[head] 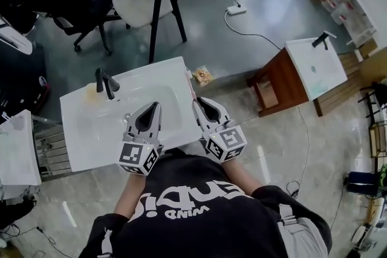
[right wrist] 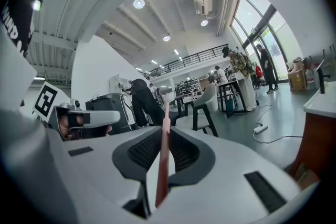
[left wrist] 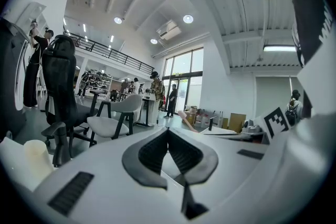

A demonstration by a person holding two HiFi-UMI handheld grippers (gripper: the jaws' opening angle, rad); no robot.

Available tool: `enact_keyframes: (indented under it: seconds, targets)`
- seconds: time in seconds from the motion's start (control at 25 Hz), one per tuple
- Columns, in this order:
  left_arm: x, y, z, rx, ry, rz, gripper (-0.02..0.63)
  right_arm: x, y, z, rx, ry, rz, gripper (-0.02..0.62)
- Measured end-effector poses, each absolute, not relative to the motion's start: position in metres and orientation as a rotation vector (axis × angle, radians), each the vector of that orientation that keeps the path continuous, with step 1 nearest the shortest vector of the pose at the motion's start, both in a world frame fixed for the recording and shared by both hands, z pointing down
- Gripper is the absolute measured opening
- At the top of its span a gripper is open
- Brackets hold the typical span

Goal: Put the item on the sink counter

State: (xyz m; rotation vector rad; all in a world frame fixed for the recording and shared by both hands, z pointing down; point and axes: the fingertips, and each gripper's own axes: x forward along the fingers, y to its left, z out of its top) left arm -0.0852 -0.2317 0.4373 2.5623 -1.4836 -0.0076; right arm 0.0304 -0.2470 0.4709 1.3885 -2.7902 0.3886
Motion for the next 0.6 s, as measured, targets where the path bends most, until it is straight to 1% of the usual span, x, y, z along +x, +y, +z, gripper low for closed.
enact_keyframes:
  seconds: [0.36, 0.6]
  targets:
    - [-0.083, -0.233, 0.441, 2.568, -1.467, -0.016, 0.02, 0.031, -0.261, 0.506, 1.392, -2.703, 0.43, 0.06]
    - [-0.083, -0.233, 0.443, 2.572, -1.467, 0.002, 0.02, 0.029, -0.27, 0.546, 1.365, -2.623, 0.509, 0.06]
